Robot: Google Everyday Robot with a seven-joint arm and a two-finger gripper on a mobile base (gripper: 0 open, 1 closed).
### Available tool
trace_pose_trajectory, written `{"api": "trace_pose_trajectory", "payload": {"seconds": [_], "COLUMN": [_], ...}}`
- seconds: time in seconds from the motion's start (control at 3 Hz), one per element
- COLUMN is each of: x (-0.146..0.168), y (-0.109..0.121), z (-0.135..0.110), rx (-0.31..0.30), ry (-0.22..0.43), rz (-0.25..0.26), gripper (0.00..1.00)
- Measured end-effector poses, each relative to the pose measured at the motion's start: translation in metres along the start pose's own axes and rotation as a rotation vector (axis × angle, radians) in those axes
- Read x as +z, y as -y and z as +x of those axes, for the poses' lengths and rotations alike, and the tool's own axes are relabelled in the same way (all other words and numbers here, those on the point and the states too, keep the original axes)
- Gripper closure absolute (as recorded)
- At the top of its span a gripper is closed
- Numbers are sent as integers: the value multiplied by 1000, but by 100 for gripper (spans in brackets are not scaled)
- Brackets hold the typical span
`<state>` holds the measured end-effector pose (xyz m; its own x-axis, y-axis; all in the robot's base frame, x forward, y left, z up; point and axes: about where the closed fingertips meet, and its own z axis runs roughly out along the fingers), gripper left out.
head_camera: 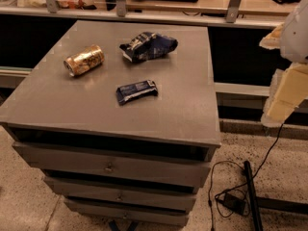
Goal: Move rxbar blueberry near blue chip bag
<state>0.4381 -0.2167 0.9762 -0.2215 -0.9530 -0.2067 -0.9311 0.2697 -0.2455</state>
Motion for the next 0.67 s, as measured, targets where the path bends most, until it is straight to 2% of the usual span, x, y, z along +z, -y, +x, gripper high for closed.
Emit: {"api": "trace_pose_trajectory", "payload": {"seconds": [0.33, 0.67], "x": [0, 2], "y": [0, 2], "z": [0, -7], "rx": [0, 23], "ry": [0, 90], "rz": [0, -25], "gripper": [0, 0]}}
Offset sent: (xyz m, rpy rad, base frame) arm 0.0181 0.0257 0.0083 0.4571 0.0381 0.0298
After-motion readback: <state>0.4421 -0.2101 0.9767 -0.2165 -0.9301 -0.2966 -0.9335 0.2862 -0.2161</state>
